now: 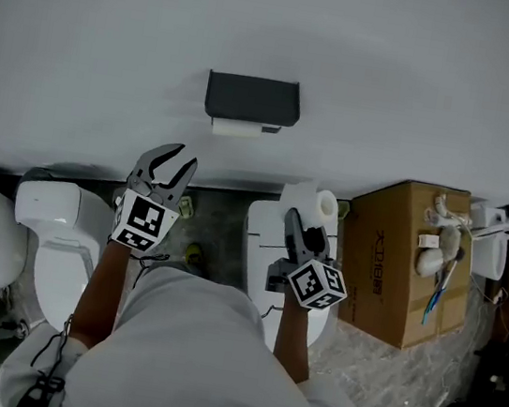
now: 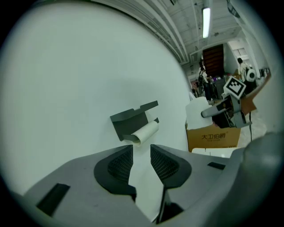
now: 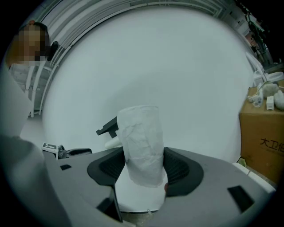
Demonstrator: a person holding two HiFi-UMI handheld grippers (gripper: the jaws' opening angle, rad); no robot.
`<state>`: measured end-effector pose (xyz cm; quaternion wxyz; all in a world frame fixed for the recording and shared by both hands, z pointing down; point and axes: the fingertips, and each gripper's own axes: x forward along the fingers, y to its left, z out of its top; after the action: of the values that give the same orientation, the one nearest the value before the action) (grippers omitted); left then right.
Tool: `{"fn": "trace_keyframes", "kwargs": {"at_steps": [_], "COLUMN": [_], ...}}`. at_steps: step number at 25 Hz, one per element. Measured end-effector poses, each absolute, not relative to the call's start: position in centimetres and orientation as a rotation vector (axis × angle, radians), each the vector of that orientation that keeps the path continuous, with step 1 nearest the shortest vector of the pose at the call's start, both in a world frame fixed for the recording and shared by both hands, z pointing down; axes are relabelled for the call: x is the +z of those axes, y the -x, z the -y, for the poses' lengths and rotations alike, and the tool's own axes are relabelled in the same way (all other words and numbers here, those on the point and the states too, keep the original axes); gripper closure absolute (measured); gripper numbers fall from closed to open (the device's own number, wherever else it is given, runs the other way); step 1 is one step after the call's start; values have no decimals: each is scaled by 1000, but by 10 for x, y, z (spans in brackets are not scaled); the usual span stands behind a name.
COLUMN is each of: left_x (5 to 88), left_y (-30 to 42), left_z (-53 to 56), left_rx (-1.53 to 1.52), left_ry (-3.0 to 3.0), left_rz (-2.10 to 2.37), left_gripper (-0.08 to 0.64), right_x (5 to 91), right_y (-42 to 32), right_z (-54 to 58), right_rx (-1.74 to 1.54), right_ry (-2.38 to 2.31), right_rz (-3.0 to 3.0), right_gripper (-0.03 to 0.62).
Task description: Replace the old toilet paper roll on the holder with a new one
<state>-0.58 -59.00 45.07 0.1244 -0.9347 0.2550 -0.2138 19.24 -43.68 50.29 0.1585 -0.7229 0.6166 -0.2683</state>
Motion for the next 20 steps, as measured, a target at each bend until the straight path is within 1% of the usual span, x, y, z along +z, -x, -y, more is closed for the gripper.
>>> {"fn": "trace_keyframes", "kwargs": {"at_steps": [3, 7, 12, 20], "left_x": [448, 444, 452, 467], "left_y": [-11, -36, -59, -77], "left_z": [598, 606, 614, 620], "left_rx": [-673, -706, -774, -891], "left_ry": [2621, 2556, 2443, 2200], "left_rz": [-642, -564, -478, -405], "left_gripper": [430, 382, 360, 350], "right_x": [504, 505, 506, 507], "right_y": [-195, -200, -203, -207], "right_z": [439, 440, 446, 440], "right_rx": [-767, -765, -750, -750], "right_ry": [2072, 2085, 2090, 2109], "right_rz": [-1739, -1695, -1661, -1619], "right_gripper": [314, 314, 314, 314]}}
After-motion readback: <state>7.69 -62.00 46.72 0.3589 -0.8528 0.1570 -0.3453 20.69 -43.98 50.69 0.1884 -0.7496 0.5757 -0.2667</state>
